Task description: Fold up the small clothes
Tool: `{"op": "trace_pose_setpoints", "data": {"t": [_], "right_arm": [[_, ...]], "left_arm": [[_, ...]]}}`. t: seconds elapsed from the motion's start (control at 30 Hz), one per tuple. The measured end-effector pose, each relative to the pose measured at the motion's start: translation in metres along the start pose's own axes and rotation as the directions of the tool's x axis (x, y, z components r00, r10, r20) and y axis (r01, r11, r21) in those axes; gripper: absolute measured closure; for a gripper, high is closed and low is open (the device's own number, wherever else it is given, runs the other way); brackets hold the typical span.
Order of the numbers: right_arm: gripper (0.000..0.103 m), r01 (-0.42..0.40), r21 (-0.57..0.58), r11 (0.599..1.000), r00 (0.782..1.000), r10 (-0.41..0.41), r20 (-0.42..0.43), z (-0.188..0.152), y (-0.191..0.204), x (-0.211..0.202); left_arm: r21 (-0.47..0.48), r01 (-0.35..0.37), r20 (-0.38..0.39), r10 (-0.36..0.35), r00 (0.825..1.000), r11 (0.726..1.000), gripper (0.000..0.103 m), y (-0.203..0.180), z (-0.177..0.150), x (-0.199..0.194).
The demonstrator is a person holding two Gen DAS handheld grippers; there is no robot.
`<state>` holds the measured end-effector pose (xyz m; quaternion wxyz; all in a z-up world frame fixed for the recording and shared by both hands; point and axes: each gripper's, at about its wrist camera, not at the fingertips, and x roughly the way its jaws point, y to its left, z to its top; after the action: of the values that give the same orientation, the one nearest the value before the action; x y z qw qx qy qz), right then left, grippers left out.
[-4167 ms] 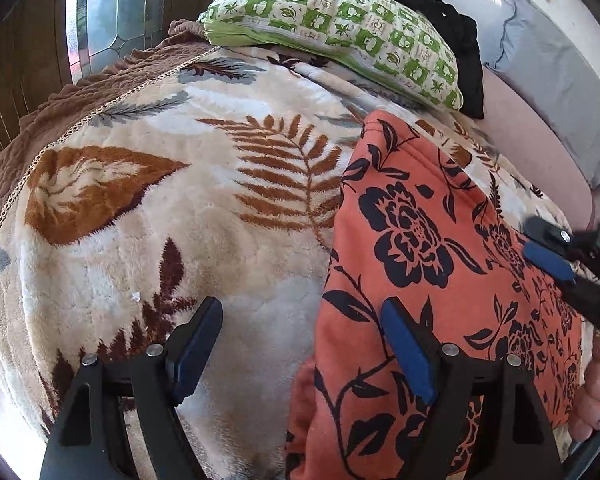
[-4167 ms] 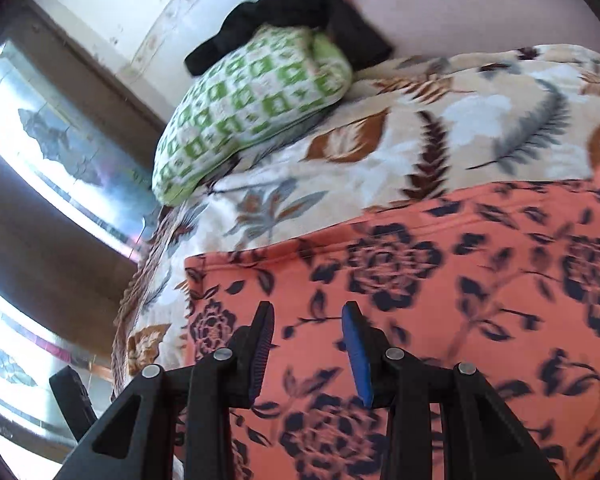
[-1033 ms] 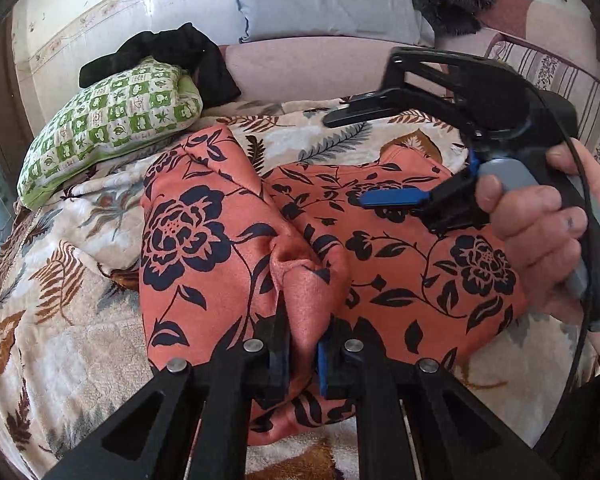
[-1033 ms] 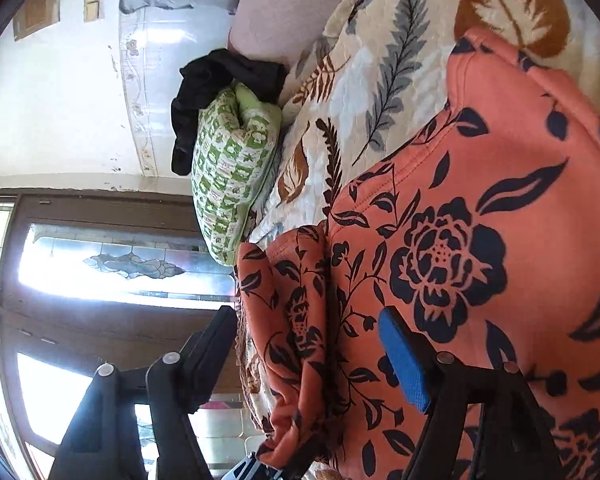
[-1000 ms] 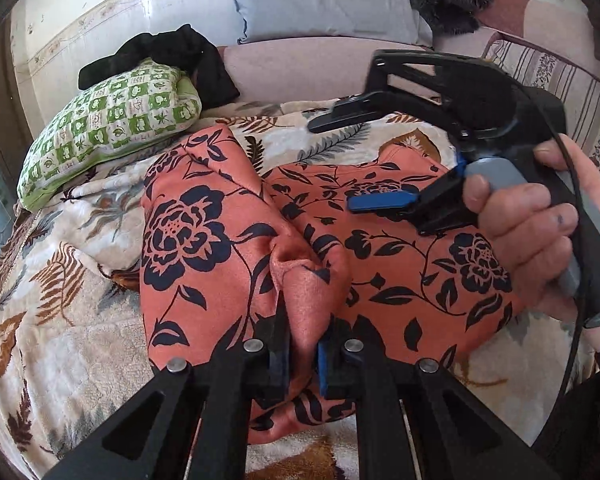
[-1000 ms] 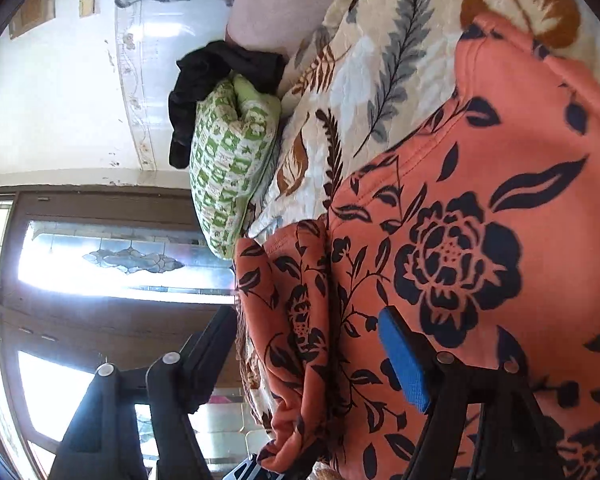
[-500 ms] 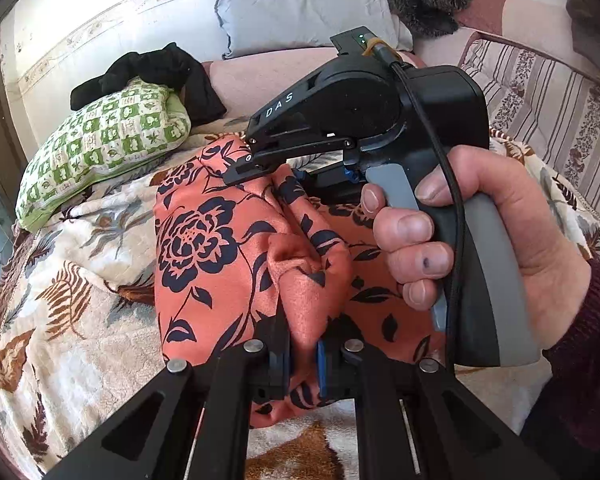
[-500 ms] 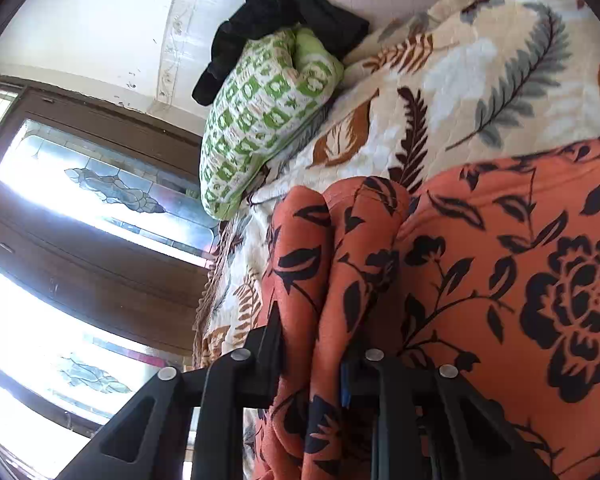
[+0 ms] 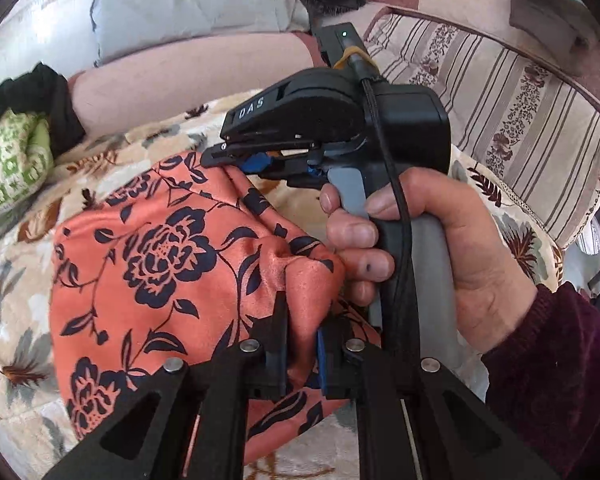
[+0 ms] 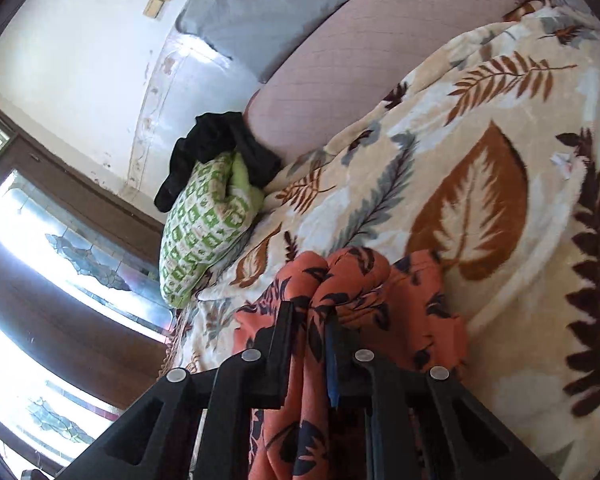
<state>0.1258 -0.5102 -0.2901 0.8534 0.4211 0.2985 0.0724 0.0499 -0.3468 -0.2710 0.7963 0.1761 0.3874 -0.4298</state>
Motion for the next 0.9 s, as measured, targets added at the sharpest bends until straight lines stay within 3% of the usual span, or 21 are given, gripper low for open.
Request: {"op": "trace_pose_setpoints", "data": {"t": [0.07, 0.13, 0.2, 0.27, 0.33, 0.5, 0.63, 0.73, 0.8, 0.9], "right_arm": [[0.088, 0.068, 0.021, 0.997, 0.997, -0.067, -0.035, 0.006, -0.017, 0.003], [0.085, 0.190, 0.028, 0.981, 0.982, -0.189, -0.026, 0.011, -0.030, 0.000], [0.085, 0.197, 0.055, 0.979, 0.980, -0.198, 0.003, 0.016, -0.040, -0.011], [0.085, 0.152, 0.070, 0.986, 0.988, -0.154, 0.013, 0.019, -0.040, -0.021], [0.085, 0.122, 0.028, 0.992, 0.992, -0.123, 0.014, 0.016, -0.026, -0.028], [0.085, 0.079, -0.140, 0.987, 0.991, -0.093, -0.097, -0.014, 0.030, -0.023], [0.085, 0.051, -0.226, 0.973, 0.972, -0.101, -0.213, -0.049, 0.061, -0.016], [0.085, 0.102, -0.257, 0.961, 0.940, -0.178, -0.291, -0.075, 0.065, -0.007], [0.087, 0.193, -0.274, 0.942, 0.898, -0.282, -0.337, -0.091, 0.056, -0.001], [0.087, 0.247, -0.298, 0.922, 0.868, -0.347, -0.356, -0.118, 0.039, -0.003]], "left_arm": [[-0.054, 0.035, -0.052, -0.038, 0.998, 0.998, 0.083, 0.007, -0.002, 0.008], [-0.084, 0.125, -0.046, -0.129, 0.991, 0.989, 0.068, 0.017, -0.007, 0.000], [-0.074, 0.173, 0.015, -0.172, 0.985, 0.982, 0.043, 0.025, -0.014, -0.023], [-0.051, 0.143, 0.099, -0.137, 0.986, 0.988, 0.031, 0.035, -0.021, -0.051], [-0.058, 0.072, 0.142, -0.063, 0.988, 0.996, 0.029, 0.054, -0.028, -0.068], [-0.180, -0.099, 0.128, 0.123, 0.984, 0.979, 0.029, 0.114, -0.046, -0.077], [-0.220, -0.168, 0.119, 0.197, 0.973, 0.961, 0.029, 0.143, -0.058, -0.070], [-0.204, -0.167, 0.112, 0.193, 0.975, 0.965, 0.029, 0.148, -0.066, -0.054], [-0.172, -0.145, 0.093, 0.162, 0.982, 0.974, 0.027, 0.146, -0.073, -0.044], [-0.089, -0.106, -0.018, 0.105, 0.994, 0.990, 0.018, 0.129, -0.082, -0.022]]}}
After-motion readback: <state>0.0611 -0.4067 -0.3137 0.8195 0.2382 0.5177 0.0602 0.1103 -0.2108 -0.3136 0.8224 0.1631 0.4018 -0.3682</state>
